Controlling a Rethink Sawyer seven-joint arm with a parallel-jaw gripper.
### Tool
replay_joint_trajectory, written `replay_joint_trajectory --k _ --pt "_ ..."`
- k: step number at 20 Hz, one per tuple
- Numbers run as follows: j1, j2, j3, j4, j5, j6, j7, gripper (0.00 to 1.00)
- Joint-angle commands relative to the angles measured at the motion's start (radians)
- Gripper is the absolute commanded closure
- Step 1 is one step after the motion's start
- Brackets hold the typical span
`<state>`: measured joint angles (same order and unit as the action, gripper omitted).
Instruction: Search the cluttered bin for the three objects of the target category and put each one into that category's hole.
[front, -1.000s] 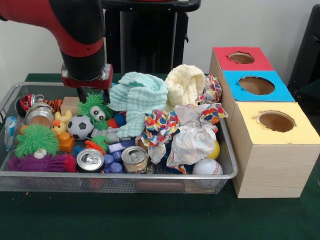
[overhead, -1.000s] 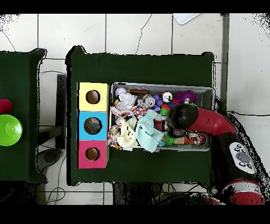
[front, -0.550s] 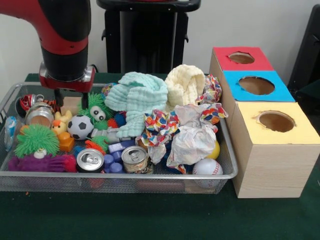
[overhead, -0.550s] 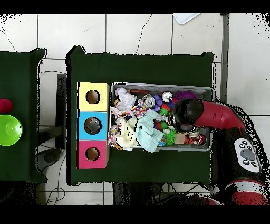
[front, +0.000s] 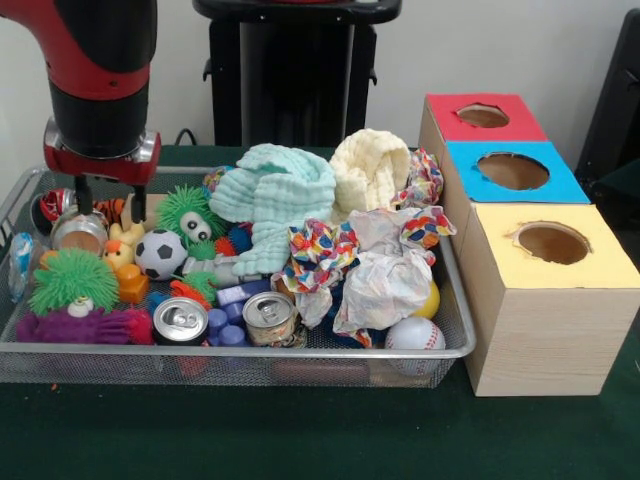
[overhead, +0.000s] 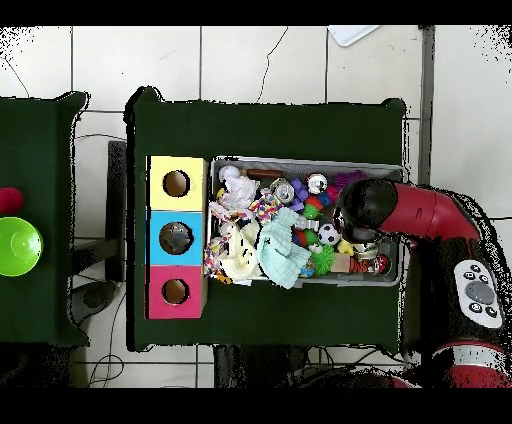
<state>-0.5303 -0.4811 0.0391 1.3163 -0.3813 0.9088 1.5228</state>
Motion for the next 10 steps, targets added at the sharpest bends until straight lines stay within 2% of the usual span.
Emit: replay_joint_trajectory --k 1,10 --pt "0.022 0.027 0.01 -0.036 -0.081 0.092 -0.079 0.0" --pt "0.026 0.051 -0.006 -0.102 -0.164 0.074 -0.101 0.0"
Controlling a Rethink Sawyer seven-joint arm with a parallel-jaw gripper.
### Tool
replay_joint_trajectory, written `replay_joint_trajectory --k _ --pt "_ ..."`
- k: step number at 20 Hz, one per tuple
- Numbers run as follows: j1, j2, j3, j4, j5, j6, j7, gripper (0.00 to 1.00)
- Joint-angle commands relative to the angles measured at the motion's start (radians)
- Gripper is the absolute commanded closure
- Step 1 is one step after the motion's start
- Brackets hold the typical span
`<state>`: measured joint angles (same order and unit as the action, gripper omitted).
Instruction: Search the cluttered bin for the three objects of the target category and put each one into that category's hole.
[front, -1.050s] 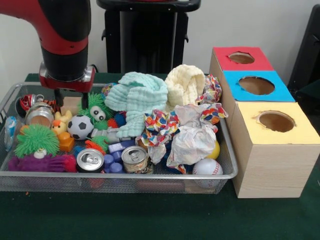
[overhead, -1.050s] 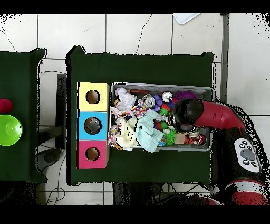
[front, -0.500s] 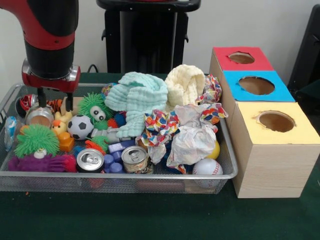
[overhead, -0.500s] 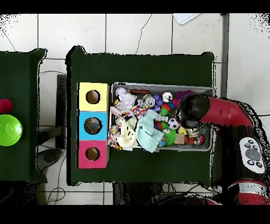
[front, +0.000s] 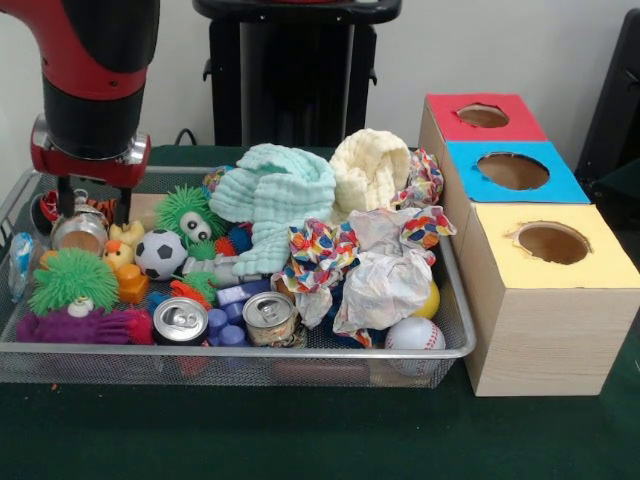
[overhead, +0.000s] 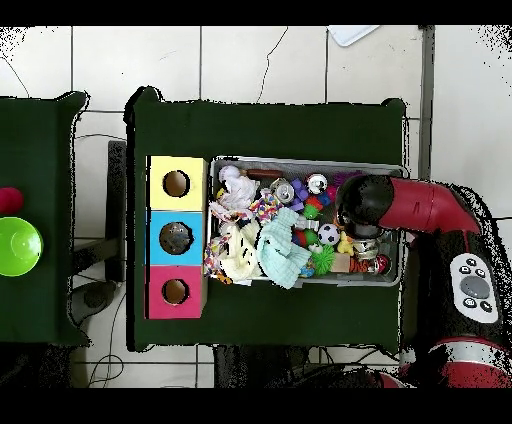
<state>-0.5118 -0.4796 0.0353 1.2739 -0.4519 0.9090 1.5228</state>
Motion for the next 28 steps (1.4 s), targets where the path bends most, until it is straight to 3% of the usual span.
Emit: replay_joint_trajectory --k 1,8,28 --pt "0.006 0.057 -0.002 -0.07 -0.102 0.069 -0.101 0.0" --pt "-0.005 0.079 -0.005 -0.101 -0.149 0.038 -0.097 0.0" --pt "-0.037 0.135 0.012 -0.126 -0.16 -0.022 -0.09 0.0"
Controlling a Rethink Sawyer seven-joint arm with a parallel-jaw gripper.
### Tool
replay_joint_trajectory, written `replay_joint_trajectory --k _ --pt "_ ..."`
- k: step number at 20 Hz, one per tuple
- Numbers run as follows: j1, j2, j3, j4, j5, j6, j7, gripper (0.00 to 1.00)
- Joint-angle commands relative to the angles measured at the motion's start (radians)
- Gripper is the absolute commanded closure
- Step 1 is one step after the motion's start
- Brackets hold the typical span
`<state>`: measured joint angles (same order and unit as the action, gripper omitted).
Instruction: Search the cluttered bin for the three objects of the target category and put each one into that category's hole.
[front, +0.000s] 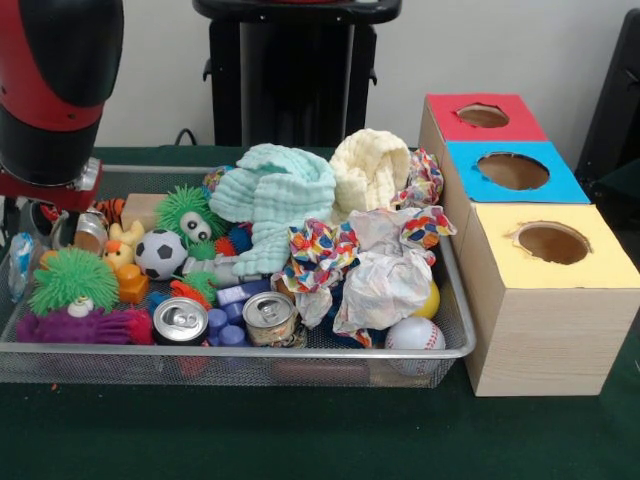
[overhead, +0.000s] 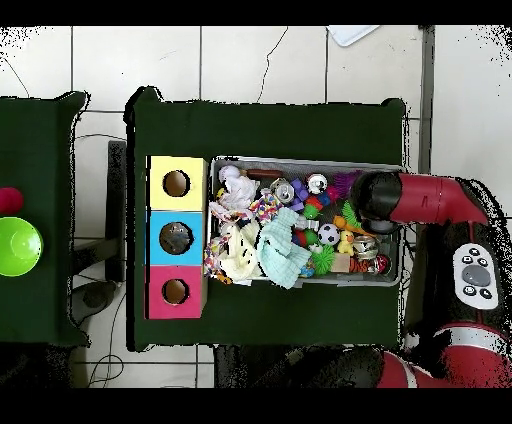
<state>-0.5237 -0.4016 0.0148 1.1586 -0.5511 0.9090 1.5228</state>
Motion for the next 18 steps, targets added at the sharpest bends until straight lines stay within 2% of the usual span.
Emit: replay_joint_trajectory --k 1,18 --pt "-0.026 0.06 0.032 -0.016 -0.062 -0.022 -0.091 0.0" --pt "-0.024 0.09 0.018 -0.07 -0.079 0.004 -0.123 0.0"
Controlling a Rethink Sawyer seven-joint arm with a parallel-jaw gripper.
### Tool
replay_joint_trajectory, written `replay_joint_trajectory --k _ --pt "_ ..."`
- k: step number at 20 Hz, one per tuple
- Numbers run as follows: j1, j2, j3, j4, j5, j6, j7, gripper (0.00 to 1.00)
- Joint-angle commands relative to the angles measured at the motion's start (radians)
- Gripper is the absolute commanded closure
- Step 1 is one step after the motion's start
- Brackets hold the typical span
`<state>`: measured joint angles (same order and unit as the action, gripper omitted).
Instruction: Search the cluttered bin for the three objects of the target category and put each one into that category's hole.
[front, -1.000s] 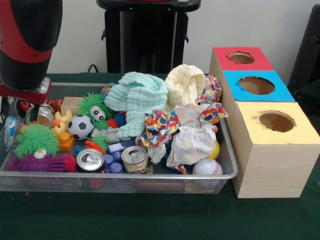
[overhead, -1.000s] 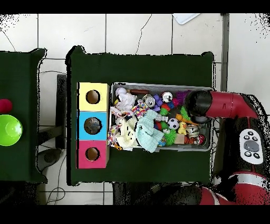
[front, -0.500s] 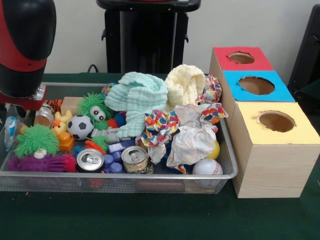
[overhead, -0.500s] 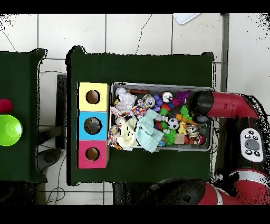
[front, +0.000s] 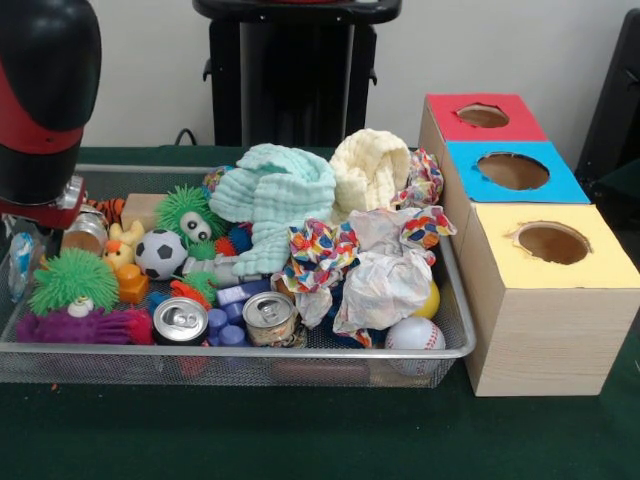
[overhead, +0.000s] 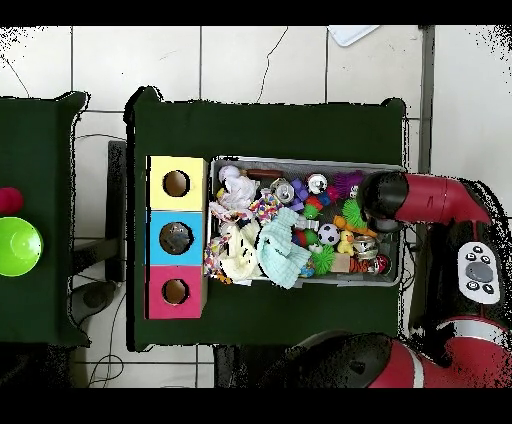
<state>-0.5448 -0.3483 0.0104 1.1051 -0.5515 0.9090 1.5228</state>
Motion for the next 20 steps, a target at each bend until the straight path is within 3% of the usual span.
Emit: replay_joint_trajectory --k 1,20 --pt "-0.003 0.034 0.02 -0.014 -0.077 0.006 -0.123 0.0" --pt "-0.018 0.054 0.0 0.019 -0.072 0.012 -0.096 0.0"
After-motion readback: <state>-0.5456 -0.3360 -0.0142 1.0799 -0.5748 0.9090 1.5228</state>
